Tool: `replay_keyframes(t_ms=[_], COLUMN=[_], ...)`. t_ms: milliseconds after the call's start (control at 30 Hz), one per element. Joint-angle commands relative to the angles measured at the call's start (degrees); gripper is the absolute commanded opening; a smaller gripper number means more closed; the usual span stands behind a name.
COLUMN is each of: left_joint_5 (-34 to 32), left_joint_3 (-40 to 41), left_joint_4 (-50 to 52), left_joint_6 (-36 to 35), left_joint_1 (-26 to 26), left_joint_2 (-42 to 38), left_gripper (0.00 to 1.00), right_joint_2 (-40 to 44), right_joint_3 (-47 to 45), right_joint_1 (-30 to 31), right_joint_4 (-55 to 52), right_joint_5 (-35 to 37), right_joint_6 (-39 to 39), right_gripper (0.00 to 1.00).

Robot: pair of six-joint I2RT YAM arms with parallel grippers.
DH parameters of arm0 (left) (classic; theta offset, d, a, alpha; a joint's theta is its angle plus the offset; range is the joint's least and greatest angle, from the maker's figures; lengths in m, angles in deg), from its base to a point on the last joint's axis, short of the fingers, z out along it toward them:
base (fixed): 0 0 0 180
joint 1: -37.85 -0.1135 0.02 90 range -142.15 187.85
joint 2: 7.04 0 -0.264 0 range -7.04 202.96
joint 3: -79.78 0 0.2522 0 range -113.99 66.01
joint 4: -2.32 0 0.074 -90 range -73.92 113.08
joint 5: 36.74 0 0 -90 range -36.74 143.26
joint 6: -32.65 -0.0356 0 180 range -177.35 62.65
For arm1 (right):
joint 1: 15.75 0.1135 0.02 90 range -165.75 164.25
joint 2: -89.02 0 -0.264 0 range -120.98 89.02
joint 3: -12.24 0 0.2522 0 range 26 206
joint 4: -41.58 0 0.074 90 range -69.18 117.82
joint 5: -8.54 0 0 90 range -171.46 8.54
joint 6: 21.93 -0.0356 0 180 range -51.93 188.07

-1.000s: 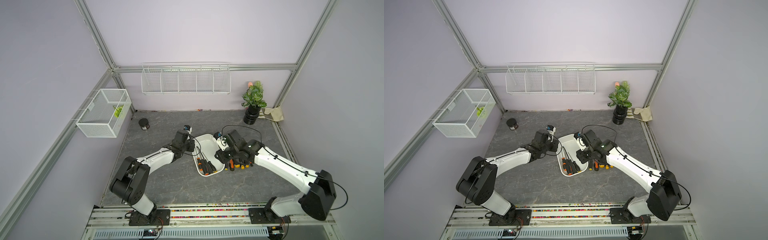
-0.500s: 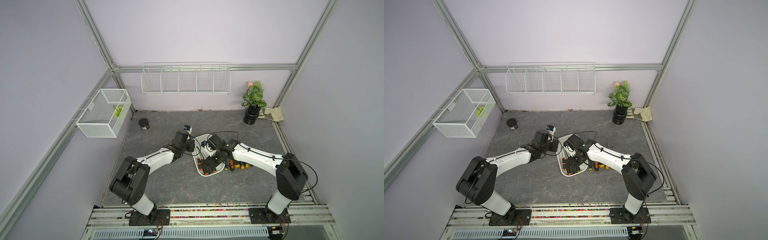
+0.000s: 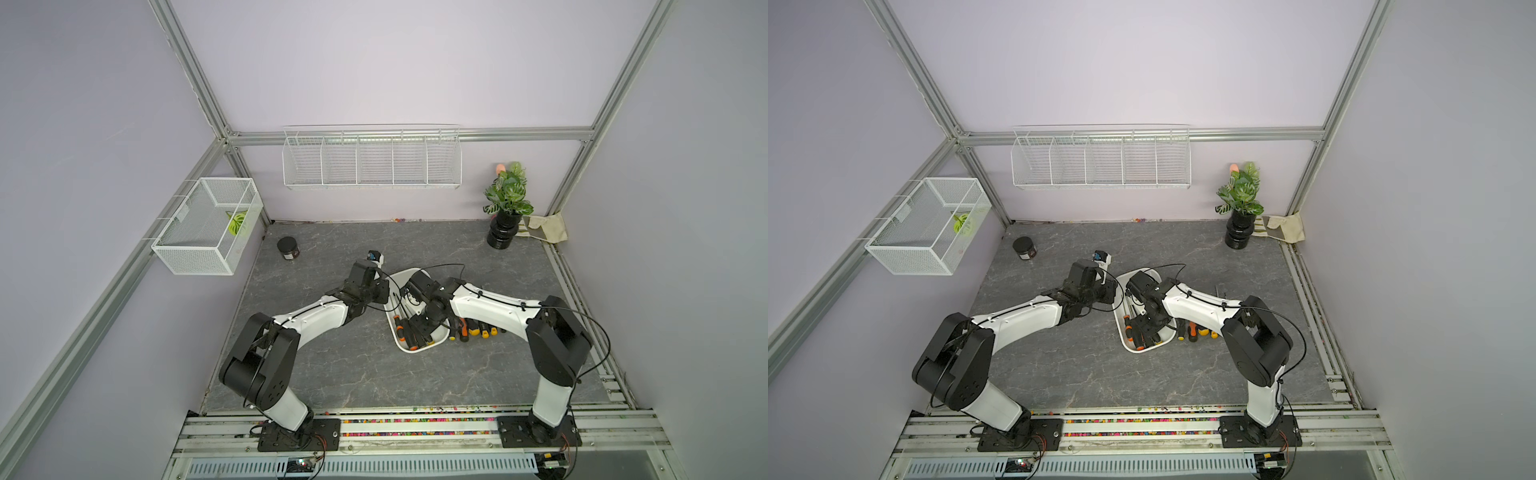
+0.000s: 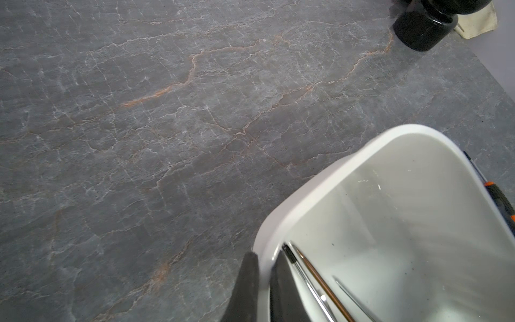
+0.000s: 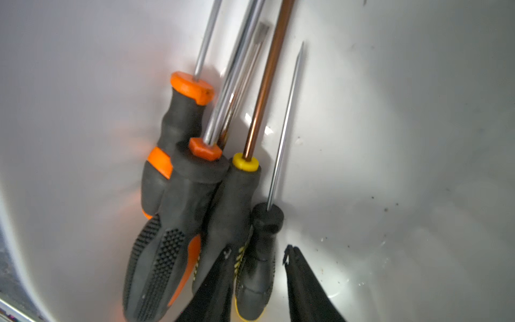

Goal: Take out the screwdriver from the storage box
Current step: Pick up the screwdriver from the storage box.

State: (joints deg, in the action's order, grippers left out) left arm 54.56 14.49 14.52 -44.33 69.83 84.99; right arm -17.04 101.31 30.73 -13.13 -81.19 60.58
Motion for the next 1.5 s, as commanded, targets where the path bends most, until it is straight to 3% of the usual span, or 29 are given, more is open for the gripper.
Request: replay_keyframes(t_ms=[0,1467], left_joint_5=[-0.99,-1.05], left_joint_3=[-1.12,-0.68], left_joint_4=[0.05,0.01], left_joint_6=[-1.07,-0.76], left_joint_1=[0.06,0.01], left_joint_2=[-0.63,-1.19], left_gripper=[0.0,0.0], right_joint_2=[-1.28,-1.28], right_joint_3=[1.07,0.58], right_joint_1=[0.19,-0.48], right_joint_4=[-1.41,-2.5], right_joint_5=[2.12,2.4], right_joint_6=[0.63,1.34], right_gripper=[0.35,0.3])
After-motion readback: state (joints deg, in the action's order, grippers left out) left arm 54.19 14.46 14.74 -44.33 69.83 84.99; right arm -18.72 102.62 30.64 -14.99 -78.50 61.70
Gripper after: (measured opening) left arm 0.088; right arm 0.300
